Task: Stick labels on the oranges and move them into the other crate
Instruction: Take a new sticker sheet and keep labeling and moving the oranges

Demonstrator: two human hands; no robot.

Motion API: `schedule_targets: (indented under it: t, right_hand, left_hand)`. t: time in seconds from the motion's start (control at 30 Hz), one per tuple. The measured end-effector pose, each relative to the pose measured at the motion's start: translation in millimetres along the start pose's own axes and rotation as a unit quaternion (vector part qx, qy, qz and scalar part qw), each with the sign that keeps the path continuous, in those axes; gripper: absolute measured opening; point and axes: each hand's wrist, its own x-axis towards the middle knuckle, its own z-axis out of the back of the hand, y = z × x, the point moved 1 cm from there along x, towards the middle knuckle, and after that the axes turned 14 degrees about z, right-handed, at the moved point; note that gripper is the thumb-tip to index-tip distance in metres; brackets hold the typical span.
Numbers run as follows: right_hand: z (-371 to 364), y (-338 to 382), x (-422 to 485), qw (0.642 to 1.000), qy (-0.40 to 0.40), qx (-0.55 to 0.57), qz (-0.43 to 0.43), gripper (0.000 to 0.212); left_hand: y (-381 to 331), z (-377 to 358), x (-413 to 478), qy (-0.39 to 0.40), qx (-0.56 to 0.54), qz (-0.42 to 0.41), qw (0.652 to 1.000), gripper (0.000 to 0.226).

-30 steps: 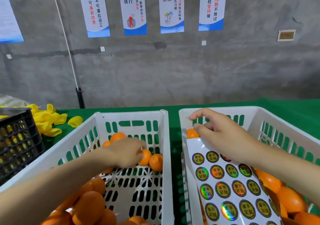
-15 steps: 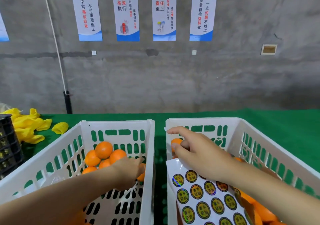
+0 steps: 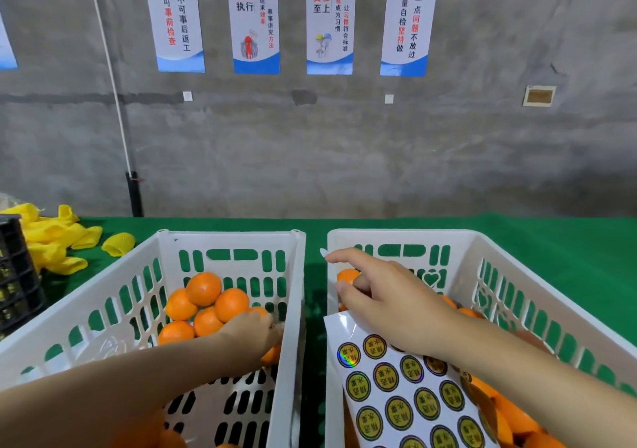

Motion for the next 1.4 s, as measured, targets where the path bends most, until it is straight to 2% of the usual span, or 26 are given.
schedule_targets:
  t: [0.17,0.27,0.33,0.4,0.43,0.53,0.57,0.6,0.67,0.73,0.8,0.93,1.13,1.27,1.33,1.4]
  right_hand:
    - [3,1,1,1.0,-0.011,0.004,0.008,0.035]
    - [6,2,0,1.0,-0.029,0.006,0.007,0.033]
    - [6,2,1,0.999,-0.039,0.016,0.004,0.032]
    - [6,2,2,0.998,-0.063,0.028,0.002,0.03]
    - [7,3,2,0.996,-0.085,0.033,0.002,0.028]
    - [7,5,2,0.983,-0.166,0.081,-0.004,0.025]
    - [7,7,3,0.976,-0.187,0.115,-0.009,0.025]
    - [7,9,4,0.968,-0.199,0.15,-0.015,0.026]
    - [7,14,6,0.955,-0.209,0.208,-0.023,0.024]
    - [9,17,6,0.947,-0.209,0.241,-0.023,0.022]
    - [11,20,6,0.943,-0.194,0.27,-0.018,0.021]
    - [16,19,5,0.933,-0.143,0.328,-0.041,0.026]
    - [15,19,7,0.937,-0.091,0.329,-0.069,0.025]
    - [13,18,5,0.934,-0.082,0.341,-0.069,0.019]
    - [13,18,6,0.934,-0.087,0.34,-0.061,0.003]
    - [11,14,6,0.934,-0.103,0.337,-0.058,0.017]
  left_hand:
    - [12,16,-2,0.029,-0.011,0.023,0.999,0.031]
    - [31,46,-11,-0.019,-0.058,0.073,0.995,0.055]
    - [43,68,-18,-0.092,-0.077,0.113,0.986,0.055]
    - [49,90,-29,-0.177,-0.164,0.153,0.958,0.053]
    - [51,100,-35,-0.219,-0.233,0.167,0.933,0.056]
    - [45,120,-48,-0.32,-0.379,0.185,0.848,0.081]
    - [41,125,-52,-0.339,-0.382,0.171,0.843,0.081]
    - [36,129,-57,-0.359,-0.354,0.144,0.851,0.077]
    - [31,131,-66,-0.405,-0.237,0.068,0.88,0.07]
    - [27,128,-70,-0.446,-0.152,0.012,0.882,0.07]
    - [21,128,-73,-0.439,-0.164,-0.001,0.883,0.071]
    - [14,132,-75,-0.377,-0.203,0.014,0.903,0.077]
    - [9,133,-81,-0.325,-0.235,0.05,0.915,0.08]
    - [5,134,-82,-0.314,-0.271,0.074,0.907,0.087]
    - [5,135,-81,-0.314,-0.274,0.087,0.905,0.091]
    - [7,135,-81,-0.317,-0.277,0.098,0.902,0.094]
